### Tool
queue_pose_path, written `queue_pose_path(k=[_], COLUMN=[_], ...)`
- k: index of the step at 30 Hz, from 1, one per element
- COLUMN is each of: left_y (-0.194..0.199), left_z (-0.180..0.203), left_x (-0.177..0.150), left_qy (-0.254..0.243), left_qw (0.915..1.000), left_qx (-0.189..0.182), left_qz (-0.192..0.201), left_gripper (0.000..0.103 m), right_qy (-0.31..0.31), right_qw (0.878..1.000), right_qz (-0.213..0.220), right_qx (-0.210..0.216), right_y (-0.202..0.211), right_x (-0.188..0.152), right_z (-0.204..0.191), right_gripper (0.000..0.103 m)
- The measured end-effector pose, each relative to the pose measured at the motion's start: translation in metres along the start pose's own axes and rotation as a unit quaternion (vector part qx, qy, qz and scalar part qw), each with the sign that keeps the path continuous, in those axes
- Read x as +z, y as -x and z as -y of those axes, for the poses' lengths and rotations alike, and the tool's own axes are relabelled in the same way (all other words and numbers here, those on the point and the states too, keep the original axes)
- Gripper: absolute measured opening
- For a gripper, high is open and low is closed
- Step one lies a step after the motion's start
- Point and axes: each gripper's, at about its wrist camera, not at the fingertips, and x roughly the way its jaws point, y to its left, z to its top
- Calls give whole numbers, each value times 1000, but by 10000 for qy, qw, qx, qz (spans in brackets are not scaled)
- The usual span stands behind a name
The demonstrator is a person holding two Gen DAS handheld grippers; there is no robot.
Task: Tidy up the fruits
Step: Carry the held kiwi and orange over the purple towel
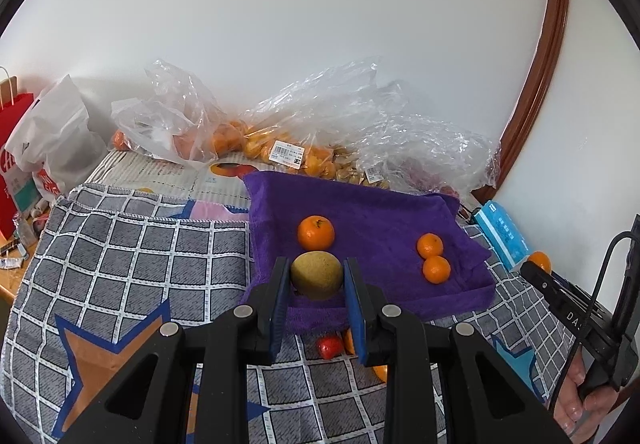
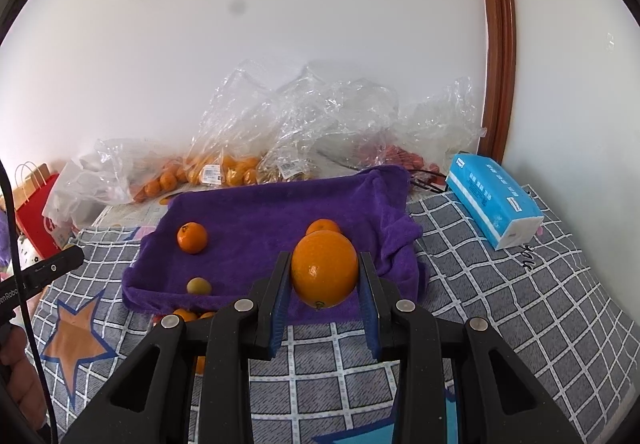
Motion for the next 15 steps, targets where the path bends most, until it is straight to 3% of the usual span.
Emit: queue_pose_path(k=[15], left_y=[-64], left_z=[-8], left_x=[22], left_qy=[291], left_qw=[9994], left_qx=[-172], left_qz=[-114], left_gripper=[25], right_qy=[-51], right_qw=[10000], right_qz=[54], right_qx=[30], right_y=[-54], right_x=[28], right_z=[18], right_gripper=[32])
